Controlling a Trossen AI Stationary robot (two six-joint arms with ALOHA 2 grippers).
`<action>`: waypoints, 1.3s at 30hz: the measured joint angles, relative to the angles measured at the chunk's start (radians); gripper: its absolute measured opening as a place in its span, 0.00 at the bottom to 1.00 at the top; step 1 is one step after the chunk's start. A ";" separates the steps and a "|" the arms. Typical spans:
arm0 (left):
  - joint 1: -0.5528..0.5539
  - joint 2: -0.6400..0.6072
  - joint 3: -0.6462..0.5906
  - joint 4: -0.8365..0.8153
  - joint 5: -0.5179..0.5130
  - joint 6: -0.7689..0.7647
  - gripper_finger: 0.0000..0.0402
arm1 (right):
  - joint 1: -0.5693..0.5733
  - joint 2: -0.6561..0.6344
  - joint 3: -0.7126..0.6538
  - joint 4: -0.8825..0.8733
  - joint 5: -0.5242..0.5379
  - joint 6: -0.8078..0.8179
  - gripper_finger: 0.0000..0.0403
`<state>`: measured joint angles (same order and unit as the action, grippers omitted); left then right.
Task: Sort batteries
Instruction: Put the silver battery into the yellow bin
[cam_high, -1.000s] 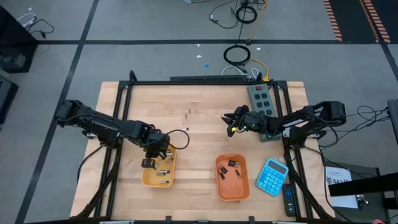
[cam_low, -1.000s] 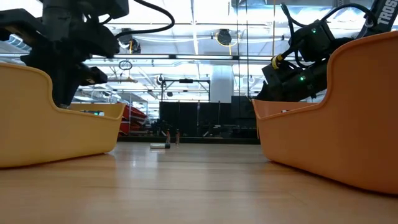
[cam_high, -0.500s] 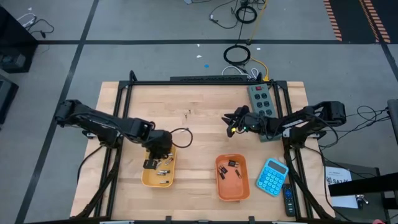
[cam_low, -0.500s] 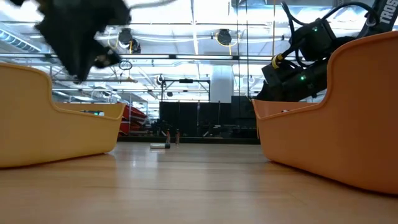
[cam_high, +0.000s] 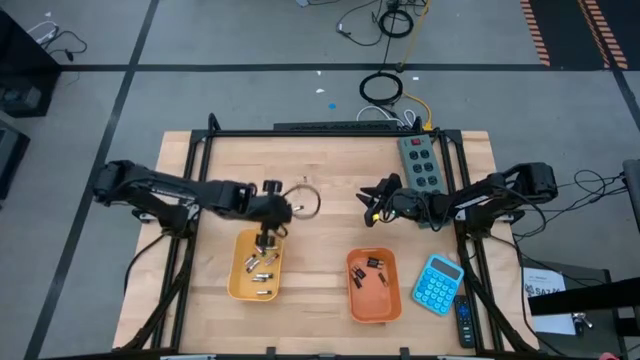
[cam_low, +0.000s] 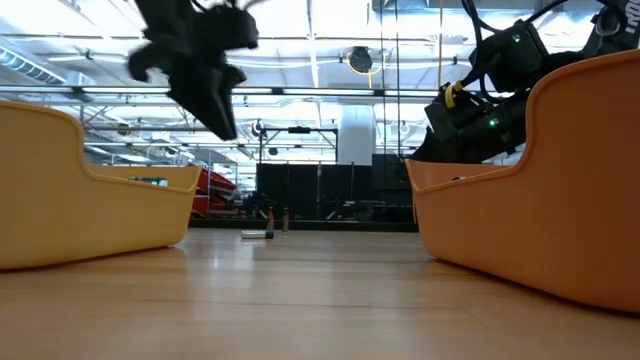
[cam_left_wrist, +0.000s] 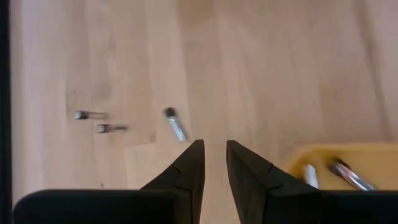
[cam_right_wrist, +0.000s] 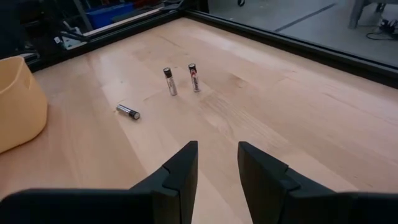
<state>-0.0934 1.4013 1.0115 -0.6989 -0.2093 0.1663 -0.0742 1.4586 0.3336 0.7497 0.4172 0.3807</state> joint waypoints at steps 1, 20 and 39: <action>0.031 0.004 0.000 0.013 0.016 -0.003 0.19 | 0.000 0.000 0.000 0.000 0.000 -0.001 0.26; 0.333 0.213 -0.001 0.124 0.185 0.007 0.51 | -0.003 0.000 0.000 -0.008 -0.003 -0.026 0.26; 0.446 0.340 -0.001 0.320 0.149 -0.083 0.51 | -0.003 0.000 0.000 -0.021 0.000 -0.045 0.26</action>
<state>0.3523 1.7414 1.0107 -0.3790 -0.0598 0.0832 -0.0772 1.4586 0.3336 0.7284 0.4175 0.3355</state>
